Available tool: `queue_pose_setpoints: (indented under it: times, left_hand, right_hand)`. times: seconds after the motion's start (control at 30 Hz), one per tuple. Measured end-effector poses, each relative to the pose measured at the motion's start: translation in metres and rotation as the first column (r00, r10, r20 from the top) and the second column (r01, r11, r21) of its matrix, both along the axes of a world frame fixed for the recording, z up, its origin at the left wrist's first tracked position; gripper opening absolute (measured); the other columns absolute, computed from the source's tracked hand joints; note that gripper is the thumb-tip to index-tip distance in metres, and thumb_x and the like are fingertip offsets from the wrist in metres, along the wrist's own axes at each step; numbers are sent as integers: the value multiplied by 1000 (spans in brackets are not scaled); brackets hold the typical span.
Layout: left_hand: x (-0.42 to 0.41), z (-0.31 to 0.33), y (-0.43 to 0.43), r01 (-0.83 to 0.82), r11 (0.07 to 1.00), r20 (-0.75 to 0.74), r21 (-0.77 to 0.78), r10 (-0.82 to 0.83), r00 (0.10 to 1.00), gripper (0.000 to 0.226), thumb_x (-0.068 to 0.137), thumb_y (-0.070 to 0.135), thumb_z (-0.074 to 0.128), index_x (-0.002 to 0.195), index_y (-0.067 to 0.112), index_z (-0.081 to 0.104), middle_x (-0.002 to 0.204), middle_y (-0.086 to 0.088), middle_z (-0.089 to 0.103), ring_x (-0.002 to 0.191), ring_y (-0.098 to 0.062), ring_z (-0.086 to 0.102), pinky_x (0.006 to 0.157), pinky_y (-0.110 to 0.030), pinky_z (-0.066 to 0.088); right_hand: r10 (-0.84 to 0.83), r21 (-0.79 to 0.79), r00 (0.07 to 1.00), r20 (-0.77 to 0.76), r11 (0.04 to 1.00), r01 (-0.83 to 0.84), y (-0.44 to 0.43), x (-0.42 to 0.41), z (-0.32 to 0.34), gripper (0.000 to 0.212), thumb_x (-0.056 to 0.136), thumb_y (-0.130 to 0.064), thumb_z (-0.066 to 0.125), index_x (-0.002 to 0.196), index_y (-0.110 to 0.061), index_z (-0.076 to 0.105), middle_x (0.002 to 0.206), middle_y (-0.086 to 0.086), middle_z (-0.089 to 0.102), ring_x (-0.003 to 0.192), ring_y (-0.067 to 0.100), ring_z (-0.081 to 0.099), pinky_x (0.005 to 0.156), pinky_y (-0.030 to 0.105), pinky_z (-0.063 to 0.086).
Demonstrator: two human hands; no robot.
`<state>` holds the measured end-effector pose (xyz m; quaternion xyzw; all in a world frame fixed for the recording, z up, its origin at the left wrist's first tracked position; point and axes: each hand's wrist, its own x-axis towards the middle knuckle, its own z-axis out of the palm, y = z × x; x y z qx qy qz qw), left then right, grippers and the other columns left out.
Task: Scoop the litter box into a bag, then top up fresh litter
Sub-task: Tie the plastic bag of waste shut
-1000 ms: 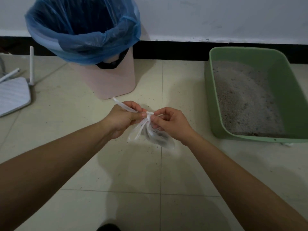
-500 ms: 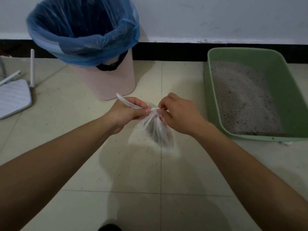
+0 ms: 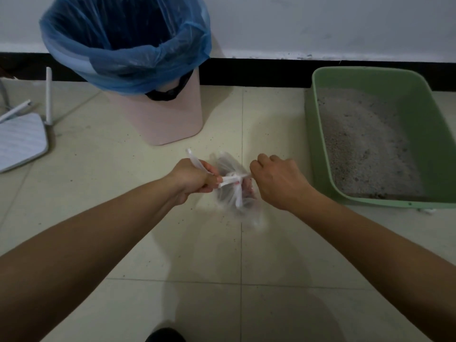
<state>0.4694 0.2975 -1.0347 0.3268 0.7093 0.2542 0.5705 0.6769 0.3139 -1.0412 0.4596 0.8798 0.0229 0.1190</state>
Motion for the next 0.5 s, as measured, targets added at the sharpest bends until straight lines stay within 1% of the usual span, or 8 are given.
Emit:
queue_pose_setpoints:
  times: [0.07, 0.13, 0.2, 0.27, 0.33, 0.37, 0.43, 0.5]
  left_hand:
    - [7, -5, -2, -3, 1000, -25, -28, 2, 1000, 16, 69, -6, 79, 77, 3, 68, 79, -13, 69, 70, -21, 68, 62, -26, 57]
    - [13, -9, -1, -35, 999, -54, -24, 34, 998, 15, 70, -7, 78, 76, 3, 69, 81, -14, 69, 70, -21, 67, 61, -26, 58]
    - [10, -12, 0, -76, 997, -78, 7, 76, 994, 13, 72, -5, 77, 78, 4, 69, 84, -15, 70, 71, -21, 67, 66, -30, 60]
    - [2, -17, -2, -96, 995, -76, 36, 99, 992, 12, 78, 1, 75, 86, 5, 68, 91, -15, 70, 77, -22, 68, 74, -36, 59]
    - [-7, -26, -3, -91, 995, -85, 25, 93, 992, 24, 82, 9, 74, 103, 5, 63, 101, -14, 68, 87, -23, 68, 79, -39, 58]
    - [-11, -31, -3, -64, 998, -114, 18, 65, 991, 34, 81, 13, 75, 111, 6, 58, 104, -11, 66, 92, -23, 67, 79, -39, 58]
    - [-15, -37, -2, 42, 998, -242, 51, -29, 970, 56, 78, 25, 78, 122, 11, 46, 111, -6, 59, 98, -23, 62, 81, -40, 57]
    - [-17, -41, 0, 244, 965, -444, 97, -178, 878, 88, 72, 36, 79, 142, 18, 30, 137, -11, 43, 117, -28, 54, 94, -46, 51]
  right_hand:
    - [-42, -21, 998, 36, 999, 42, -3, -4, -11, 39, 95, -31, 55, 128, -14, 45, 118, 7, 52, 95, 22, 56, 73, 33, 44]
    - [-101, -42, 995, 28, 994, 102, -3, -5, -19, 37, 96, -30, 54, 128, -14, 45, 117, 8, 53, 95, 23, 57, 74, 34, 44]
    - [-185, -125, 979, -86, 977, 173, -3, -2, -26, 30, 99, -33, 48, 124, -17, 47, 116, 7, 54, 88, 22, 57, 69, 32, 44]
    - [-375, -277, 878, -297, 914, 297, -6, 1, -31, 33, 101, -46, 39, 122, -21, 47, 119, 4, 56, 85, 21, 59, 70, 33, 48]
    - [-548, -438, 723, -421, 821, 366, -11, 3, -33, 58, 95, -69, 33, 131, -24, 42, 128, 2, 56, 96, 21, 62, 80, 37, 53]
    - [-566, -486, 715, -411, 799, 354, -14, 3, -32, 74, 88, -80, 32, 139, -26, 36, 134, 3, 53, 104, 22, 62, 85, 40, 52]
    - [-495, -486, 804, -330, 819, 305, -21, 1, -33, 94, 77, -88, 41, 147, -28, 27, 140, 5, 48, 112, 23, 59, 88, 40, 49]
    - [-429, -453, 858, -283, 848, 275, -21, 2, -39, 84, 81, -78, 51, 146, -29, 31, 132, 3, 51, 106, 21, 59, 84, 34, 49]
